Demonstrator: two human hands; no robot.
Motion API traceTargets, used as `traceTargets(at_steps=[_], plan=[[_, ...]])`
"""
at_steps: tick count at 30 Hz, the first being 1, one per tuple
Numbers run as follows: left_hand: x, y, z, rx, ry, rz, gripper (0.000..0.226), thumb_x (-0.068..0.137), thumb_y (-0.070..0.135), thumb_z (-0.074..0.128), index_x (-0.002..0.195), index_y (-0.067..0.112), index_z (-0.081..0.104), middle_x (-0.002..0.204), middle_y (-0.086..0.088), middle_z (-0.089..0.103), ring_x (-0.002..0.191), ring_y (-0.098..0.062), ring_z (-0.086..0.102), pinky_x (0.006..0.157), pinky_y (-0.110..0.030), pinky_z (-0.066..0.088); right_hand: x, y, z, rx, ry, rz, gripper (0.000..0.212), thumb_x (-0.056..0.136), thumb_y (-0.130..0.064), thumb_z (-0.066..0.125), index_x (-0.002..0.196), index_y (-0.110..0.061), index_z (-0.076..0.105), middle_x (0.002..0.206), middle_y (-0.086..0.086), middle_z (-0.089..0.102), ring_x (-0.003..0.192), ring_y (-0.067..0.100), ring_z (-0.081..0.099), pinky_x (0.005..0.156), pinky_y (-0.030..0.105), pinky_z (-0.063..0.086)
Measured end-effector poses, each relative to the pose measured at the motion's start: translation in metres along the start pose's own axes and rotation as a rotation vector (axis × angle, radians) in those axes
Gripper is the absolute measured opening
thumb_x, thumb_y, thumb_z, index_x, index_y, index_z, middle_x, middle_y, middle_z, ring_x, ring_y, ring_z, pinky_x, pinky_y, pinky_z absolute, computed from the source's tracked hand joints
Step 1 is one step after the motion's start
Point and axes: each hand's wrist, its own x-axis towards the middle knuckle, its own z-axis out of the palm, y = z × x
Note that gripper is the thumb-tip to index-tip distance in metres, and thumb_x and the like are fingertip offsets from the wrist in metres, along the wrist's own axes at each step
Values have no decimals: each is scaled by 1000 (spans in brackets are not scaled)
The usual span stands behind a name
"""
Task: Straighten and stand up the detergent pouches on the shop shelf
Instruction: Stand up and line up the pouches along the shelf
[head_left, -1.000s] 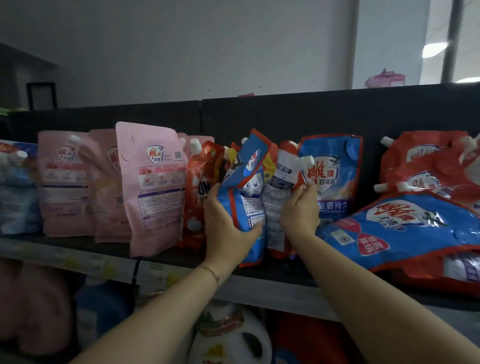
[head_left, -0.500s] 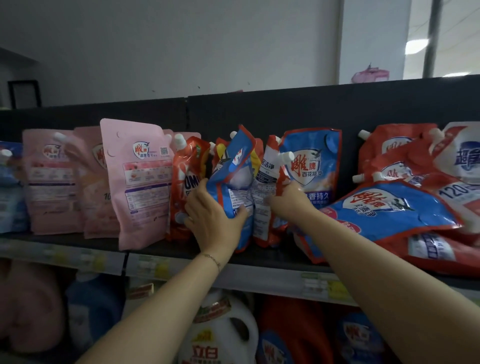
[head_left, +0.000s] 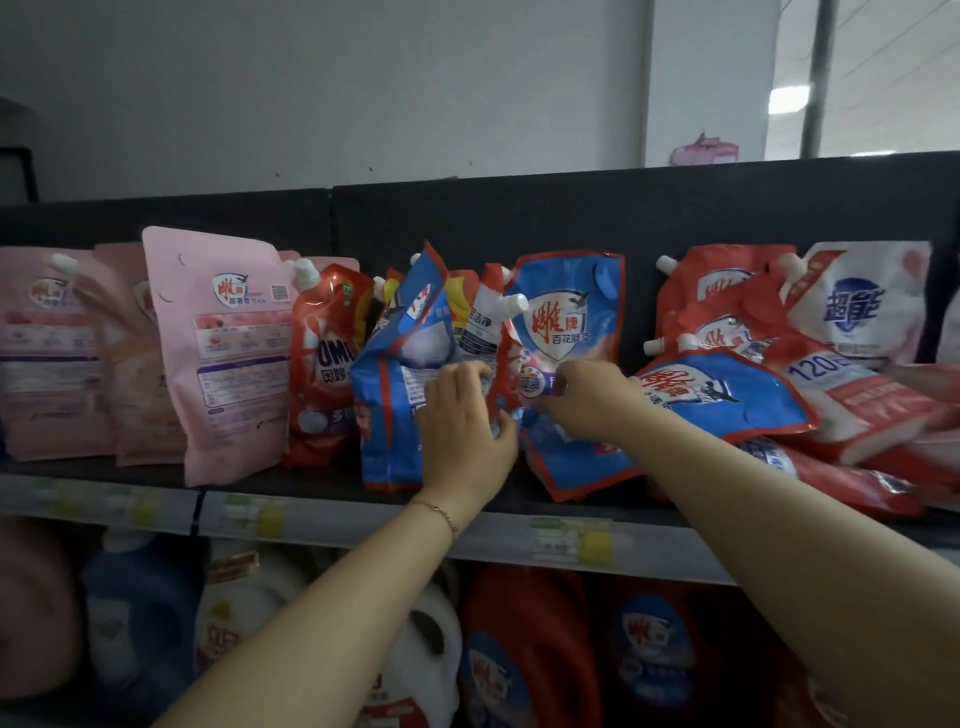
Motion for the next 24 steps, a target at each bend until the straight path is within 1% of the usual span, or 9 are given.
traceTargets(at_steps=[3,6,8,11,14,16,18,21,24], plan=[[0,13,9,-41,-261,13,35,81,26,69,108,15,50,108,-1,52,103,-21,45,84,-33,39,-3,22,-8,-51,9,31,25,87,-42,58,95,-19,53,112,9,59,106,32,53,94,47,46],[3,33,22,-103,-462,-16,37,87,45,63,110,19,50,112,2,52,106,-16,45,89,-32,40,-8,43,-18,-59,79,59,26,88,-37,56,101,-15,59,109,9,59,107,32,53,89,41,45],[8,51,32,-135,-613,-79,45,86,58,57,110,21,51,116,2,51,111,-18,47,94,-36,42,-13,56,-25,-52,126,85,26,90,-34,53,105,-15,62,110,8,59,110,32,51,93,43,39],[12,80,48,20,-771,-77,69,82,74,47,124,20,49,132,-4,45,127,-26,38,104,-48,34,-20,71,-34,-63,158,98,27,93,-31,50,106,-13,64,119,9,57,115,32,48,101,47,37],[13,107,58,114,-830,-109,89,78,80,44,141,18,35,148,-9,31,139,-32,24,111,-57,21,-28,83,-43,-86,209,67,25,91,-30,49,107,-16,62,127,7,55,115,29,50,99,46,41],[14,117,63,129,-823,-105,92,78,82,42,145,20,29,152,-7,27,141,-33,20,111,-60,16,-35,87,-50,-111,234,68,31,93,-27,51,121,-17,57,127,6,56,116,29,51,98,44,40],[14,120,67,109,-823,-102,91,75,84,41,145,27,29,151,-5,30,139,-37,23,110,-61,14,-39,92,-54,-135,268,66,30,93,-28,52,121,-18,57,126,4,58,115,26,52,98,43,41],[15,121,69,68,-856,-78,87,69,88,43,142,43,29,149,-1,34,133,-42,29,108,-63,16,-43,101,-56,-140,291,79,25,94,-29,51,114,-17,59,120,6,60,110,27,54,97,44,42],[16,118,73,68,-790,-14,67,75,84,43,132,50,38,139,4,50,124,-43,44,105,-59,29,-46,105,-56,-127,312,90,24,94,-26,51,113,-14,61,118,7,61,109,28,53,96,45,43]])
